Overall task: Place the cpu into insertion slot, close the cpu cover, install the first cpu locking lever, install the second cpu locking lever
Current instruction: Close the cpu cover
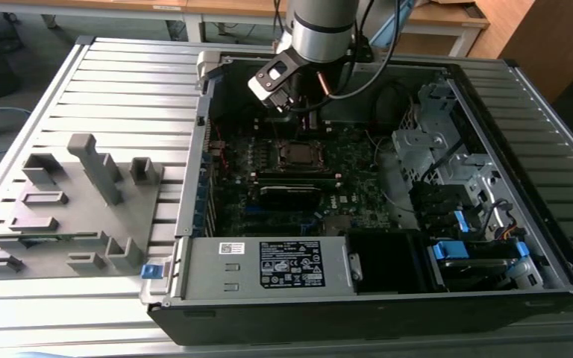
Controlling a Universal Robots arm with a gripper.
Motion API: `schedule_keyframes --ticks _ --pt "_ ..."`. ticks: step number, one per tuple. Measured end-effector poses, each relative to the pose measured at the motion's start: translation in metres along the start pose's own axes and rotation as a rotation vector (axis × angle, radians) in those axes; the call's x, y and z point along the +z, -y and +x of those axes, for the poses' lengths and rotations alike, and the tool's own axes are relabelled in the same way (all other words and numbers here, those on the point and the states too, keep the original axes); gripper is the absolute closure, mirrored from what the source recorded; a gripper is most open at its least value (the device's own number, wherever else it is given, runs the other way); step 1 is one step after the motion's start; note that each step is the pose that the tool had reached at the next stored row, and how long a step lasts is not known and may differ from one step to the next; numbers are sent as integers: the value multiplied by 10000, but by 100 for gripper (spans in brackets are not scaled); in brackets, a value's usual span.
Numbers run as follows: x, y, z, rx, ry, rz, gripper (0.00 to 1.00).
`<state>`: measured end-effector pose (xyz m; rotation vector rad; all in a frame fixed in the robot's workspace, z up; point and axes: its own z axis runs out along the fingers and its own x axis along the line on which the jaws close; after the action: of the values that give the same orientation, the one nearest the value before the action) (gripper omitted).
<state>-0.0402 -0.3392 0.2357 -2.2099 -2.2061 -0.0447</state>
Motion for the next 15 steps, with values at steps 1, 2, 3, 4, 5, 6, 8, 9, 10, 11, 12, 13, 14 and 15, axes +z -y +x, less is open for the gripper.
schedule_keyframes --ticks 1,2,3,4,5,6,8,9,10,11,12,13,14,15 --pt "0 0 0 0 0 0 90" --pt "0 0 0 0 0 0 90" --pt "0 0 0 -3 0 0 90" --pt "0 0 0 -20 0 0 90" --pt "0 0 0 -50 0 1 90" --pt "0 0 0 -103 0 4 90" --pt "0 0 0 -294 -2 10 90" --pt "0 0 0 -403 -2 14 90" --pt "0 0 0 -522 -3 18 90" --pt "0 0 0 -668 -4 23 90" --pt "0 0 0 -811 -5 28 90" --pt "0 0 0 -960 -6 32 90" --pt "0 0 0 -1120 -8 38 90" --pt "0 0 0 -1285 -9 43 90"
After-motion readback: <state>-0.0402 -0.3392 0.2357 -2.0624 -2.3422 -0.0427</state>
